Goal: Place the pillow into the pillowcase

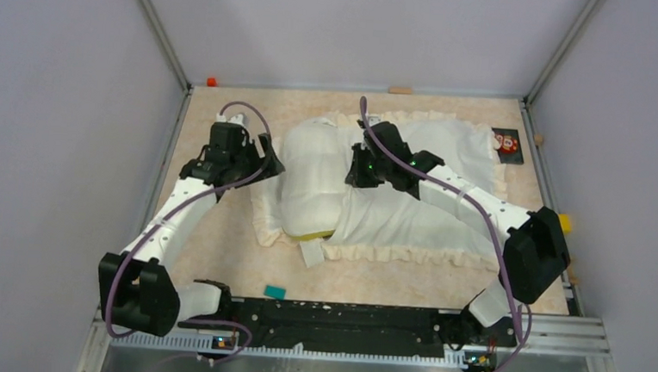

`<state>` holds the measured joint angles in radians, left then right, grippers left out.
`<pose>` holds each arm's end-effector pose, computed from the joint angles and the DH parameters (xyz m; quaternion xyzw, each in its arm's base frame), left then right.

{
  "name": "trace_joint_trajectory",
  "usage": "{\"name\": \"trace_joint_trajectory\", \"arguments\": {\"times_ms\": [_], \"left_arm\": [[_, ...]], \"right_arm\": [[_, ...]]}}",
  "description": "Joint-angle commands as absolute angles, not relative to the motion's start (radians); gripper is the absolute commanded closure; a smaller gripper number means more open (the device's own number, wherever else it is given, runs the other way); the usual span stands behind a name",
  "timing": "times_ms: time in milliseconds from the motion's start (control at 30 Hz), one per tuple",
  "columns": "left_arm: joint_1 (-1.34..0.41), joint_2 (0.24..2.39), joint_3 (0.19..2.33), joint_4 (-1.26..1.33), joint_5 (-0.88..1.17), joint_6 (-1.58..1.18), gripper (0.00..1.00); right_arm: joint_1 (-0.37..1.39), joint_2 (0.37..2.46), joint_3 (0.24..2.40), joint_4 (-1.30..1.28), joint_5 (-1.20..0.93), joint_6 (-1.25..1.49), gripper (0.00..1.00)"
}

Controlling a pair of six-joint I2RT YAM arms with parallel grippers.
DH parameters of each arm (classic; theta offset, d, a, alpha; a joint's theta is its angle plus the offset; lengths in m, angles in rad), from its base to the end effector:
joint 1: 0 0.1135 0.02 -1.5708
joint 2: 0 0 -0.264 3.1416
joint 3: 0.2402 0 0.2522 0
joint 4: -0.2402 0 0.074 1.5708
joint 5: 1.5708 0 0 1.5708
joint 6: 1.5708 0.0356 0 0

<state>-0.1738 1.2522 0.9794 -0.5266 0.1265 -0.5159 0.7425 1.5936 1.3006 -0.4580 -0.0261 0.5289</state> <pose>0.2608 -0.0504 0.2776 -0.1340 0.9152 -0.1820 0.3336 0.2631 0.2427 0.2893 -0.1029 0.9113 0.2462 0.3135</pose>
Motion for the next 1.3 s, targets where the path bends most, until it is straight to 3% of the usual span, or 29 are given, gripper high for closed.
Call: {"name": "trace_joint_trajectory", "arguments": {"times_ms": [0,100,167,267,333,433,667,833,900,1000,1033,1067,1133,1267], "left_arm": [[-0.170,1.222,0.967,-0.344,0.139,-0.550,0.10],[-0.170,1.301,0.944,-0.159,0.161,-0.606,0.04],[-0.169,1.400,0.976,-0.089,0.155,-0.624,0.03],[-0.166,1.556,1.090,-0.102,0.141,-0.629,0.03],[-0.163,1.634,1.151,-0.076,0.150,-0.628,0.04],[-0.153,1.713,1.194,-0.034,0.159,-0.639,0.06],[-0.146,1.828,1.213,0.078,0.255,-0.677,0.19],[-0.146,1.868,1.187,0.135,0.310,-0.709,0.46],[-0.147,1.878,1.175,0.145,0.323,-0.717,0.60],[-0.147,1.874,1.147,0.159,0.345,-0.721,0.83],[-0.147,1.868,1.136,0.163,0.350,-0.722,0.90],[-0.149,1.859,1.122,0.171,0.358,-0.723,0.94],[-0.155,1.842,1.100,0.190,0.380,-0.720,1.00],[-0.208,1.805,1.079,0.211,0.408,-0.716,1.00]], "right_arm": [[0.752,1.579,1.339,-0.362,-0.032,0.517,1.00],[0.751,1.619,1.439,-0.436,0.080,0.455,1.00],[0.751,1.682,1.544,-0.485,0.149,0.398,0.84],[0.750,1.799,1.711,-0.544,0.237,0.304,0.52],[0.750,1.894,1.818,-0.572,0.275,0.257,0.44],[0.749,2.022,1.957,-0.616,0.329,0.208,0.39],[0.703,2.250,2.163,-0.673,0.359,0.203,0.38],[0.663,2.300,2.168,-0.664,0.327,0.254,0.44],[0.651,2.307,2.166,-0.663,0.336,0.268,0.50],[0.636,2.314,2.176,-0.657,0.329,0.283,0.68],[0.634,2.318,2.188,-0.657,0.330,0.285,0.82],[0.634,2.326,2.212,-0.666,0.331,0.284,0.89],[0.634,2.353,2.280,-0.697,0.321,0.287,1.00],[0.661,2.385,2.427,-0.758,0.250,0.328,1.00]]}}
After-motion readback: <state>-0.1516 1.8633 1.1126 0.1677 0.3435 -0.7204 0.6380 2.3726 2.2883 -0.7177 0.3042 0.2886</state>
